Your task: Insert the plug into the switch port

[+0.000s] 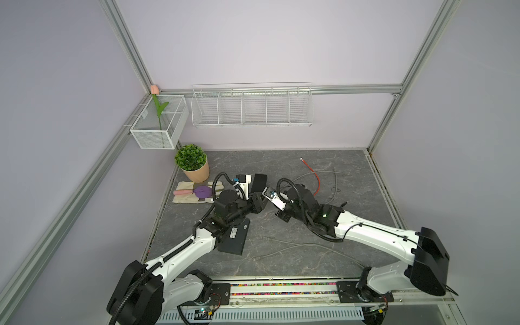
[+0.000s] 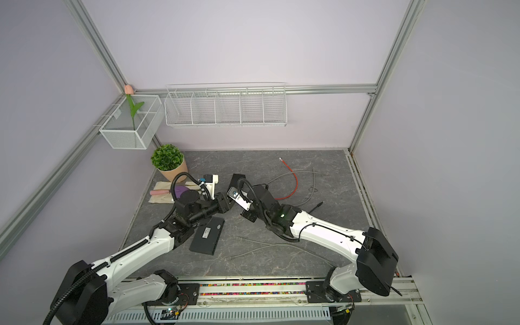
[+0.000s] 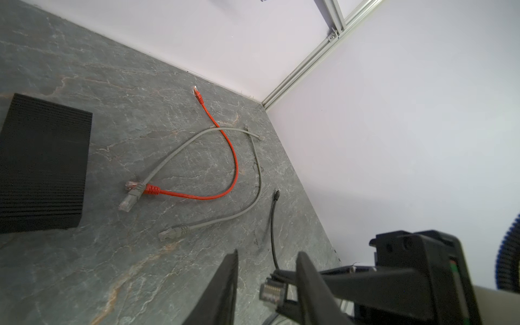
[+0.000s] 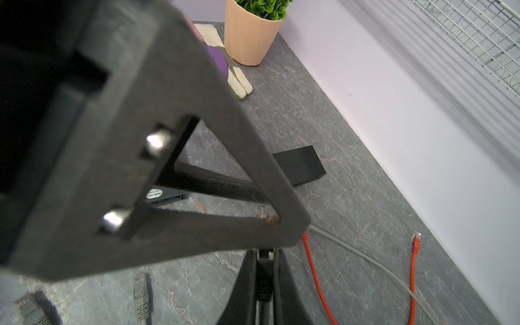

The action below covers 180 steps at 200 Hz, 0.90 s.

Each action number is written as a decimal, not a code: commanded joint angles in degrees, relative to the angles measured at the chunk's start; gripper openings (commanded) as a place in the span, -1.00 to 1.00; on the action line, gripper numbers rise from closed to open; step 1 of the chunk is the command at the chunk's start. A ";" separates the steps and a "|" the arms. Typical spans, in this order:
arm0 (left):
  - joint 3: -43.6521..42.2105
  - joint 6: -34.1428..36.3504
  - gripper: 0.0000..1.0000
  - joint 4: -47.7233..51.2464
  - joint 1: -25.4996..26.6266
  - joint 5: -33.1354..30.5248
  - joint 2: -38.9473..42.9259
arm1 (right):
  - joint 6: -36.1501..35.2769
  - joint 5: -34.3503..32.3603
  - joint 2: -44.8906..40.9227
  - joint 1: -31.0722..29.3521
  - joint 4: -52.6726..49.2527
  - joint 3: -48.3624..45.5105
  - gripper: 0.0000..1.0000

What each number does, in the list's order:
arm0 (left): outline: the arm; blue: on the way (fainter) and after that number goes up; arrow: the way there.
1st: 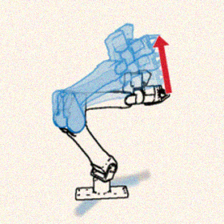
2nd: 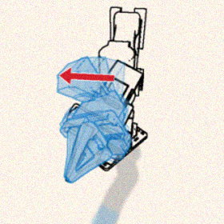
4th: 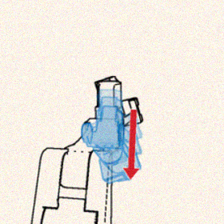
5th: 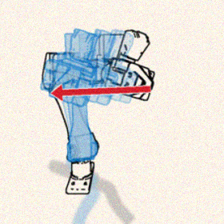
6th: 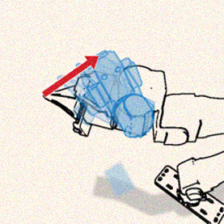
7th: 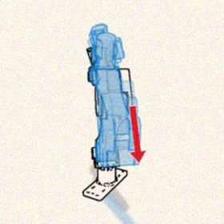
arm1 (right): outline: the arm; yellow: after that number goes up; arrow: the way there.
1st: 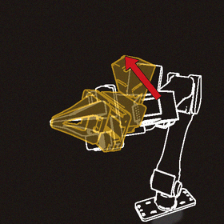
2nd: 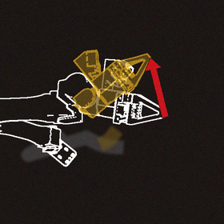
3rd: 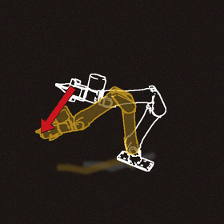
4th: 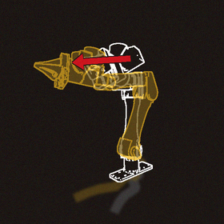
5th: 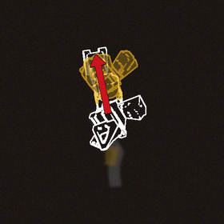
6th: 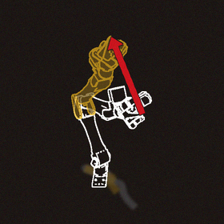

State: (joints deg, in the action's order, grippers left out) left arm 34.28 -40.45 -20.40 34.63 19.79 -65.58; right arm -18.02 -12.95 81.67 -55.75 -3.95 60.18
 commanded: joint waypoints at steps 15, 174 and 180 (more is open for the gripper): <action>2.54 -0.28 -0.46 -2.26 0.57 2.43 -1.54 | 0.17 1.16 -1.03 0.98 1.71 -1.62 -0.86; 2.95 -0.05 -0.54 -2.63 0.61 4.82 -2.73 | 0.73 2.19 -1.45 2.04 1.02 -1.23 -0.86; 2.90 0.01 -0.52 -2.53 0.66 4.90 -2.61 | 0.71 2.08 -1.35 2.04 0.88 -1.13 -0.86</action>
State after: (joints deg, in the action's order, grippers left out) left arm 35.09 -40.49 -22.00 34.89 22.76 -68.16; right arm -17.78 -11.09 81.43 -54.04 -3.55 59.27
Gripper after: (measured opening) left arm 0.227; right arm 0.111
